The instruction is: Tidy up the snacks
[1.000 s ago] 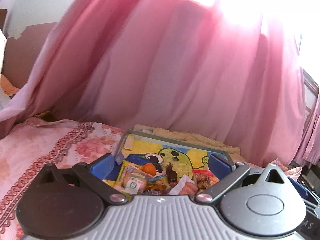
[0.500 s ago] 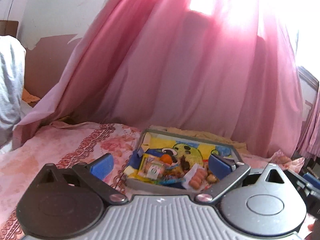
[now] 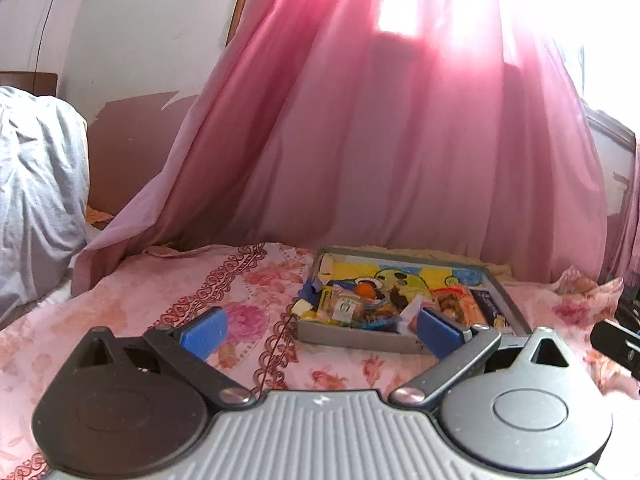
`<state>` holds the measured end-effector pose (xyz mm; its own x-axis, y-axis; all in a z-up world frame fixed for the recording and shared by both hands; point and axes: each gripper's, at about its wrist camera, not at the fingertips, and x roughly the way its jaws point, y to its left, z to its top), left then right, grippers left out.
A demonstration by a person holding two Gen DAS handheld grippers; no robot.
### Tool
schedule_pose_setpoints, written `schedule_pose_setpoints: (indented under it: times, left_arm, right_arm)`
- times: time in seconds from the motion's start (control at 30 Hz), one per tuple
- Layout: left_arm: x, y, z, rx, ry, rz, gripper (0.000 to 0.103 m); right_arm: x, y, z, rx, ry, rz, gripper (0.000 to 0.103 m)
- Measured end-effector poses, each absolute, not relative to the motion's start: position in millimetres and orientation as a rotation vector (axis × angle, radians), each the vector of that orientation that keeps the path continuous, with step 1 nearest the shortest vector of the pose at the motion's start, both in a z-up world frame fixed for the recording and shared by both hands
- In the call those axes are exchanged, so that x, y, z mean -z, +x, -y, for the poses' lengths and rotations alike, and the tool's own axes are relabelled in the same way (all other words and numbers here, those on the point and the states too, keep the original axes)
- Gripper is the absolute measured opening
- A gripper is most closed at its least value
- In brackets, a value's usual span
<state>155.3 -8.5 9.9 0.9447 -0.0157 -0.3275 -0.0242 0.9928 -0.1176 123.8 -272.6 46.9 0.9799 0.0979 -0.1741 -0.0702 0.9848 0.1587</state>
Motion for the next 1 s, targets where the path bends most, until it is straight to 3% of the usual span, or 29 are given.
schedule_pose_setpoints:
  times: [0.53,1.0]
  left_arm:
    - [26,104,-18,-0.003,-0.141,-0.314,0.103]
    - [43,84,-26,0.023,-0.111,-0.408,0.103]
  right_arm:
    - [-26,65,251,-0.043,0.142,-0.184,0.102]
    - [-9,50,231,0.01,0.087,-0.261,0.102]
